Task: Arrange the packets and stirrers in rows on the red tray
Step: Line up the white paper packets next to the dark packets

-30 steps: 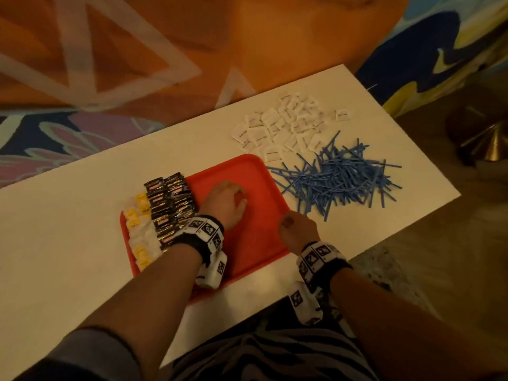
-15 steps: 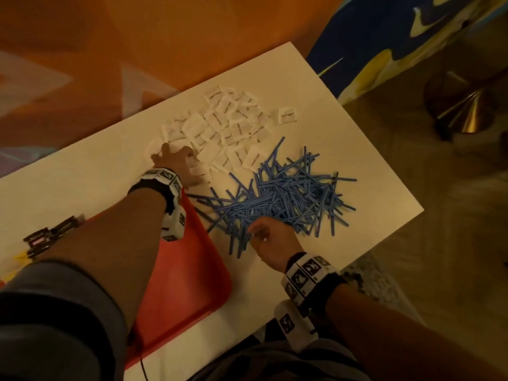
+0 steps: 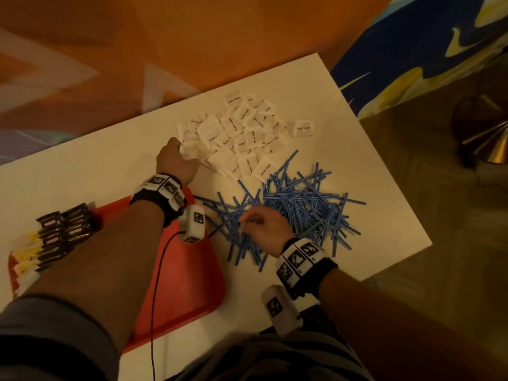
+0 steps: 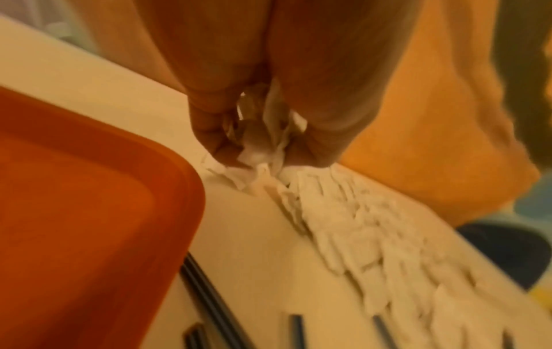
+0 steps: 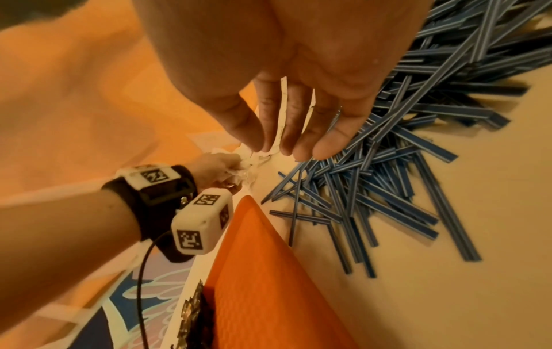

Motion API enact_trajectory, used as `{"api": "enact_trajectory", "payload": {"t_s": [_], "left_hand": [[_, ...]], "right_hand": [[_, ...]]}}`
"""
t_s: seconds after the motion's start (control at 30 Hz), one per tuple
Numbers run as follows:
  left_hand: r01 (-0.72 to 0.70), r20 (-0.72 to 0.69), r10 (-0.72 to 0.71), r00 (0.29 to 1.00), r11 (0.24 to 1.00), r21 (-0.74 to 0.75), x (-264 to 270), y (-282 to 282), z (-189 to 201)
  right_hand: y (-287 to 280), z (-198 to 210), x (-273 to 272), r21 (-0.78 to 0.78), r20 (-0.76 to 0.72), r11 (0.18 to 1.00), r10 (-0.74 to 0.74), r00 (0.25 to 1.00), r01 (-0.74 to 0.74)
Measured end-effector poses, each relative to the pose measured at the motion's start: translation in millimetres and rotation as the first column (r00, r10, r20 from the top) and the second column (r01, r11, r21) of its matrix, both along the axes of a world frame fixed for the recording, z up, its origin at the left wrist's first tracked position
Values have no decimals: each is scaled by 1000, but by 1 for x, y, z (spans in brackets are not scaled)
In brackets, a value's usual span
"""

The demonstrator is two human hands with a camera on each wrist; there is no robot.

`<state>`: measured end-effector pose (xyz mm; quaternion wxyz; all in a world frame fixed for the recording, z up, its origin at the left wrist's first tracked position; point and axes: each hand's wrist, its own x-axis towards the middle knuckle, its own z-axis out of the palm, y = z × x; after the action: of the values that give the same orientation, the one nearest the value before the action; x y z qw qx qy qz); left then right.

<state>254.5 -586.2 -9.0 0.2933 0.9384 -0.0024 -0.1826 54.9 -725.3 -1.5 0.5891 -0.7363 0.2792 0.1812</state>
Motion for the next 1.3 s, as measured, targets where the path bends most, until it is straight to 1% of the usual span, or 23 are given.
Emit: {"api": "enact_trajectory", "payload": {"t_s": [0.07,0.13,0.2,0.27,0.3,0.37,0.4,0.43,0.5,0.53,0.6,0.67,0.73,0.77,0.8,0.87,0.93,1.0,1.07,1.13,1.2,1.23,1.3], "left_hand": [[-175,-93,160,983,965,-197,-9,10,18],[-332,-241,249,938,847,-416,-18,22,36],[-473,-389,295,873,709,-524,-30,37,48],[-601,-520,321,791,564,-566,-44,52,62],[-639,-563,319,762,508,-577,-53,58,72],[-657,-620,244,745,430,-620,-71,68,87],[-650,-631,202,749,409,-641,-79,74,93],[-633,-620,185,762,411,-656,-87,80,100],[-583,-567,172,806,395,-709,-102,97,111],[-558,-542,158,825,370,-742,-109,107,115],[-549,-529,152,835,309,-777,-119,126,120],[-560,-539,155,828,271,-783,-129,144,129],[-558,-547,126,828,288,-778,-138,162,140],[-547,-539,121,834,319,-774,-141,170,143],[-552,-543,135,829,350,-757,-145,179,146],[-596,-571,189,799,374,-711,-150,196,151],[-601,-570,210,794,414,-684,-155,213,153],[-556,-528,213,822,500,-664,-160,228,156],[-491,-467,210,859,596,-635,-164,242,159],[-452,-440,191,878,635,-626,-167,253,162],[-479,-476,181,861,606,-635,-170,262,167],[-505,-510,163,845,557,-659,-170,266,168],[-578,-571,155,806,415,-703,-171,274,168]], "right_hand": [[5,8,11,17,9,1000,9,1000,-9],[12,20,25,23,25,999,42,999,-43],[22,36,38,38,74,998,56,996,-59],[34,54,49,30,154,997,72,985,-78],[41,62,53,12,196,995,94,976,-99],[56,81,61,-22,262,989,147,954,-146],[64,90,64,-32,291,985,171,941,-169],[72,97,67,-43,318,981,192,928,-189],[89,112,67,-78,362,976,219,906,-205],[97,119,66,-82,385,976,219,896,-203],[116,130,61,-57,431,979,201,879,-196],[135,139,57,-57,447,980,195,873,-190],[152,146,54,-60,417,981,192,888,-184],[160,149,53,-43,393,980,195,899,-194],[169,152,51,-17,372,977,206,905,-215],[187,156,48,25,329,959,258,908,-282],[206,159,42,0,302,942,320,898,-336],[224,161,35,-41,304,938,341,890,-345],[240,163,29,-25,323,947,310,894,-319],[254,163,24,-4,336,960,264,904,-279],[266,162,20,32,335,972,207,919,-231],[271,163,18,64,332,977,170,928,-202],[278,163,14,151,319,978,88,944,-142]]}}
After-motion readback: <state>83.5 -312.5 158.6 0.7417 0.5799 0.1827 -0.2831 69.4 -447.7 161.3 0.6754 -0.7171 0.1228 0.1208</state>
